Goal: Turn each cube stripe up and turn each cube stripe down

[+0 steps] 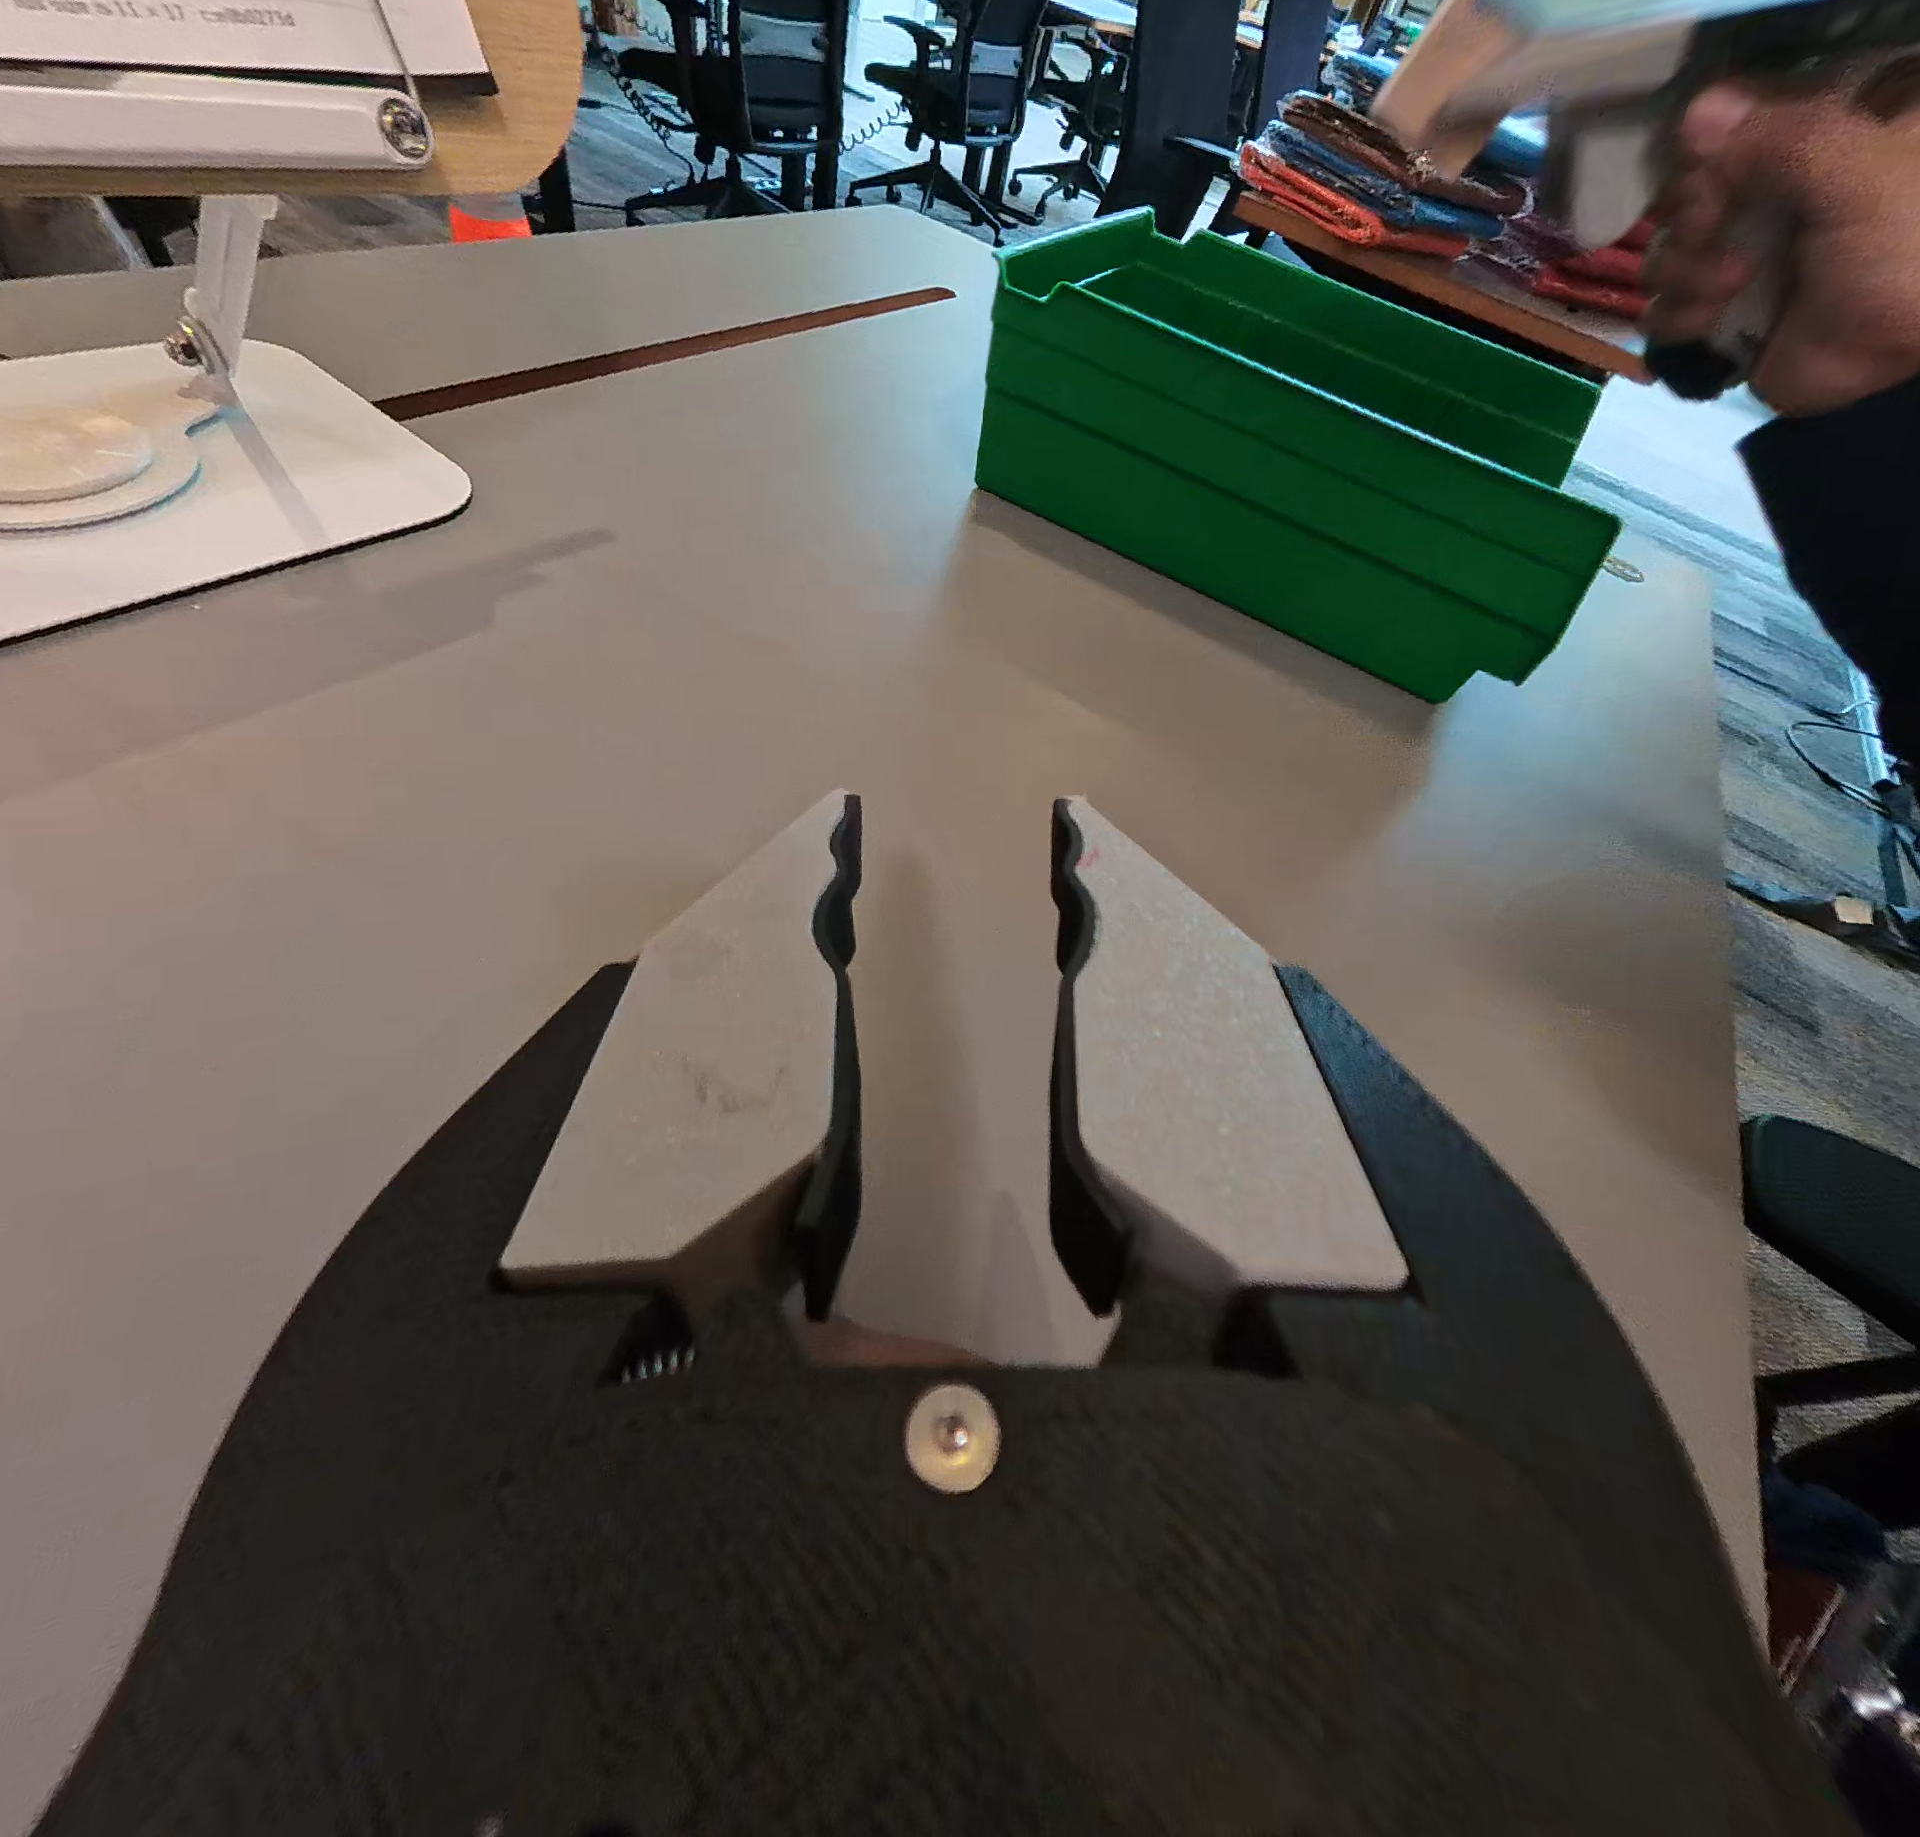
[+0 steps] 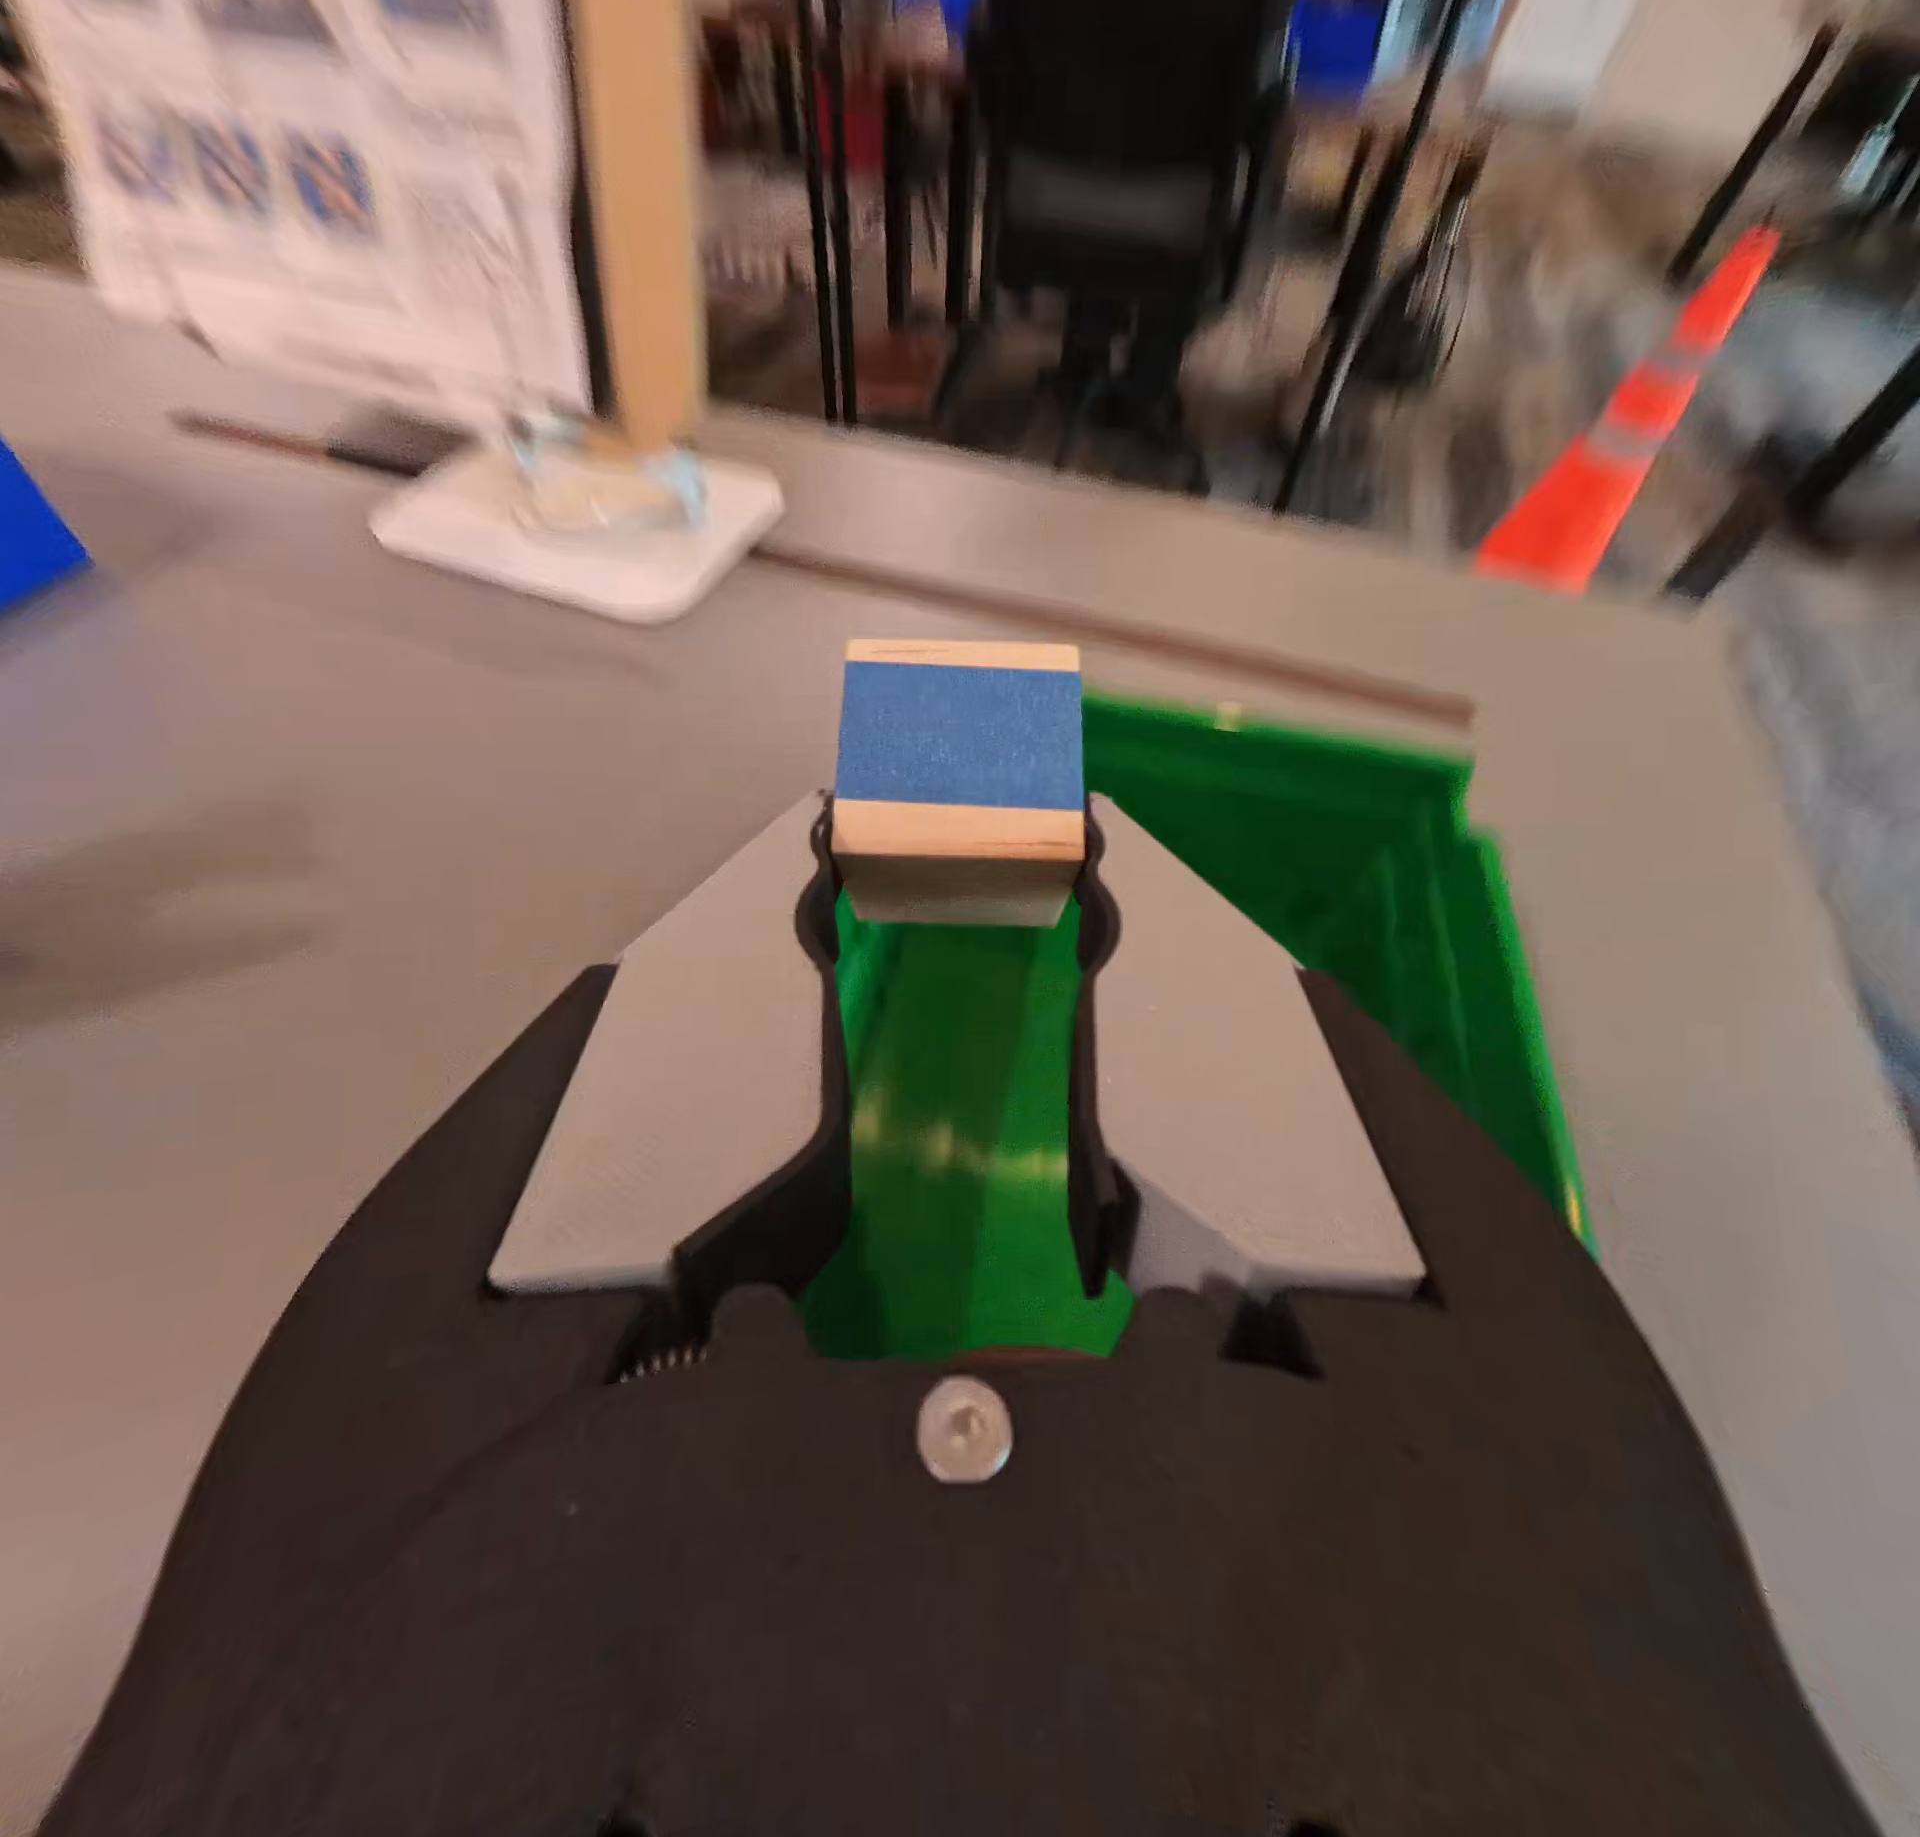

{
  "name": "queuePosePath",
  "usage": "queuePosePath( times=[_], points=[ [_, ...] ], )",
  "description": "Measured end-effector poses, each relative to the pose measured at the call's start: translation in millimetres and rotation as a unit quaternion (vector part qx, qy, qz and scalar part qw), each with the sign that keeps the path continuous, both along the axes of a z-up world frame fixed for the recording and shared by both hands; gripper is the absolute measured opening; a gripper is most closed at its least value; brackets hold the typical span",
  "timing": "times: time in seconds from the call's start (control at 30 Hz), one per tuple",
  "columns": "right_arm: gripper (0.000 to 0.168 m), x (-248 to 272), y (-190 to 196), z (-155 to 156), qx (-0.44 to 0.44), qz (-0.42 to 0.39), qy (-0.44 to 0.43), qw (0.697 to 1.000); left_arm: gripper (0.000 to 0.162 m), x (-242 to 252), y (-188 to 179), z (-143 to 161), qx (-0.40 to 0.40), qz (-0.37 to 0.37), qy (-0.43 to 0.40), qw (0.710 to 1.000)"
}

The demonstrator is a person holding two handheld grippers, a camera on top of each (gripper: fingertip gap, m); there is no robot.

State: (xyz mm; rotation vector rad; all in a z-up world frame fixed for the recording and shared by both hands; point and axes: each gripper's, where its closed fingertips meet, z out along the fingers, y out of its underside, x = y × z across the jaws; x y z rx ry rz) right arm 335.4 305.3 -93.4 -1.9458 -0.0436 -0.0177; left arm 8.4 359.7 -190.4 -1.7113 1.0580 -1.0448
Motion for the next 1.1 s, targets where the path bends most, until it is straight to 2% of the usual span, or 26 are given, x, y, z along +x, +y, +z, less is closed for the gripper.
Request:
queuePosePath(
  times=[0.1,0.17,0.3,0.47,0.53,0.63,0.73,0.8,0.9,0.97,1.03,1.1],
  points=[
    [0.043,32,-1,-74,-0.11,-0.027,0.027,0.993,0.034,2,-1,-1,0.007,0.0,0.003,1.0],
    [0.043,46,-3,-109,-0.161,-0.047,0.022,0.986,0.034,2,0,-3,0.011,0.003,0.008,1.0],
    [0.043,71,-2,-142,-0.221,-0.089,0.001,0.971,0.034,3,1,-9,0.004,0.004,0.017,1.0],
    [0.043,101,8,-165,-0.268,-0.13,-0.013,0.955,0.034,4,-1,-12,0.007,0.0,0.022,1.0],
    [0.044,101,11,-163,-0.26,-0.129,-0.002,0.957,0.034,5,-2,-13,0.01,-0.002,0.027,1.0],
    [0.049,96,12,-144,-0.231,-0.126,0.008,0.965,0.034,6,-3,-16,0.01,-0.007,0.033,0.999],
    [0.051,87,7,-110,-0.198,-0.118,-0.015,0.973,0.034,7,-5,-17,0.01,-0.01,0.035,0.999],
    [0.051,67,7,-75,-0.153,-0.098,-0.02,0.983,0.034,8,-6,-17,0.013,-0.012,0.036,0.999],
    [0.049,6,15,-23,-0.078,-0.028,-0.017,0.996,0.034,9,-6,-18,0.017,-0.011,0.039,0.999],
    [0.048,-45,21,-2,-0.048,0.029,-0.022,0.998,0.035,9,-5,-20,0.02,-0.008,0.043,0.999],
    [0.048,-101,29,4,-0.03,0.093,-0.019,0.995,0.035,8,-2,-22,0.023,-0.003,0.047,0.999],
    [0.048,-155,39,-8,-0.027,0.157,-0.001,0.987,0.035,6,1,-24,0.025,0.003,0.05,0.998]
  ],
)
